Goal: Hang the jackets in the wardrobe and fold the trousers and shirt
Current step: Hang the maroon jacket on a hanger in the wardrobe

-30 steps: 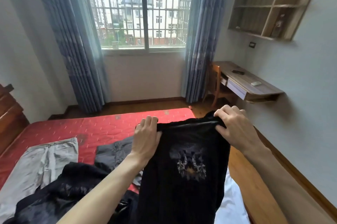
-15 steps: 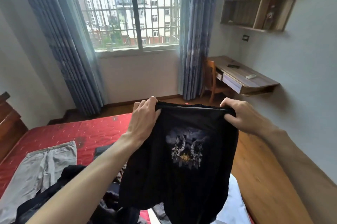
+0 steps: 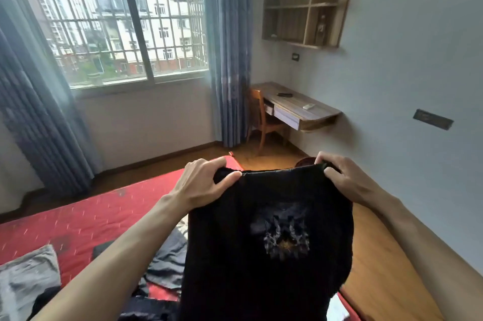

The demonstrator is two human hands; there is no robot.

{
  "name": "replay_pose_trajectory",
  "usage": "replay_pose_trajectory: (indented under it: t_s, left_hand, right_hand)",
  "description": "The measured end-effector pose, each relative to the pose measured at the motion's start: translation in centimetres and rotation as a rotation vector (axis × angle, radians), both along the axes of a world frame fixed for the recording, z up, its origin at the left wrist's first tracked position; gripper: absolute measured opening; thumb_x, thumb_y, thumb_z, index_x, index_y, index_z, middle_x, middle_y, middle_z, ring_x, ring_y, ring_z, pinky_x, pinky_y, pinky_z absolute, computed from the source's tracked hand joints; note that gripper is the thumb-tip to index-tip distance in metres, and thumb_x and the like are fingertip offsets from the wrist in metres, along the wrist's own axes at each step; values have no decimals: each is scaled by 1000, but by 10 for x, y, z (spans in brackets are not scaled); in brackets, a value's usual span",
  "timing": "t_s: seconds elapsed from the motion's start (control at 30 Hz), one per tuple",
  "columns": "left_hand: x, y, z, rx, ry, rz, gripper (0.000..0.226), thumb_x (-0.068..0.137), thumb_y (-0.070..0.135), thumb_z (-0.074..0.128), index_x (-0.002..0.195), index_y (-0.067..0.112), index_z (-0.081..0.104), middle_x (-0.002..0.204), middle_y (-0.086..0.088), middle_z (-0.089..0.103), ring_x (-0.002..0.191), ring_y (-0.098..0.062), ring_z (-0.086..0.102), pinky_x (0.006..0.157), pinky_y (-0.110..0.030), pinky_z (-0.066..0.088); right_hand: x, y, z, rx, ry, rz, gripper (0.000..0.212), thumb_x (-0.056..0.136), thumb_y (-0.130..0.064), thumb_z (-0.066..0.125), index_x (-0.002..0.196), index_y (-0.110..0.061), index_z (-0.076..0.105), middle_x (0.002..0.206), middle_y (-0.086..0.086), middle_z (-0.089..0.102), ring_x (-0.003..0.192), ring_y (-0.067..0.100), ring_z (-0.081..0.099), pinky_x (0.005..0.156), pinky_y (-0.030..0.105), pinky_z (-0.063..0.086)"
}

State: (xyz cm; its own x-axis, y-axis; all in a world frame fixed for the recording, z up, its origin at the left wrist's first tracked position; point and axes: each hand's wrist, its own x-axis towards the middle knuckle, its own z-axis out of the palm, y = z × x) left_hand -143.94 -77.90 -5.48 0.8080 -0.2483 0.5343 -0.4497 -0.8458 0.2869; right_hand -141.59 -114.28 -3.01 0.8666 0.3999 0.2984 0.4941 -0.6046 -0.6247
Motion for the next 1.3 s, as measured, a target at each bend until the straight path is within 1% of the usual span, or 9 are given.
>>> replay_pose_trajectory:
  t_s: [0.1,0.23,0.4,0.53,0.63,0.8,0.9,1.0,1.3]
  left_hand:
    - [12,-8,-4,-108,-14,-35,41,94,67,50,69,35,45,58,14,52,55,-8,47,56,-30,36]
    - [26,-26,-7,-192,-27,-94,52,93,70,54,73,22,54,60,6,59,59,-11,57,60,-32,43]
    - [28,-76,-2,-273,-24,-267,49,92,69,59,71,26,50,56,9,55,57,-10,59,61,-32,44]
    - [20,-129,1,-299,-18,-395,48,91,72,57,75,27,52,61,16,60,63,-8,63,62,-31,44]
    - [14,-170,3,-307,3,-502,51,91,73,56,80,24,56,69,10,67,67,-15,66,65,-34,47]
    - [-2,-235,17,-321,34,-657,50,91,73,57,79,25,51,63,10,61,62,-14,60,63,-33,44]
    - [-14,-278,28,-329,71,-757,46,93,69,57,79,26,49,62,10,60,62,-11,58,62,-34,45]
    - [-30,-323,35,-355,115,-842,43,95,65,58,77,27,47,65,12,59,63,-7,57,60,-31,41]
    - [-112,-452,55,-460,165,-1045,41,94,63,55,76,26,50,71,13,59,64,-8,56,58,-32,41]
  right_hand:
    - [-19,-7,4,-42,8,-30,22,81,-43,42,91,-29,55,77,-11,58,71,6,53,65,19,41]
    - [-51,-24,1,-140,-9,-105,17,85,-49,47,92,-36,55,81,-12,62,74,13,59,65,24,45]
    - [-107,-52,2,-96,40,-282,43,100,-73,40,84,-41,63,78,-17,66,72,5,63,65,14,44]
    - [-155,-78,1,-32,121,-452,28,105,-48,54,113,-32,75,103,-12,77,96,7,73,81,20,55]
    - [-192,-99,3,-34,45,-569,27,104,-40,56,120,-27,74,108,-13,77,101,5,72,87,25,56]
    - [-248,-131,12,-118,-201,-839,32,101,-43,59,98,-12,68,89,0,71,84,20,69,77,48,54]
    - [-281,-149,21,-237,-388,-966,39,100,-44,59,90,-7,63,81,3,62,76,25,61,72,48,51]
    - [-313,-170,31,-315,-502,-1064,28,101,-35,65,90,-10,62,81,-1,58,74,22,56,69,45,51]
    - [-419,-237,54,-298,-584,-1319,19,101,-36,66,97,-17,67,87,-5,65,78,17,62,73,34,51]
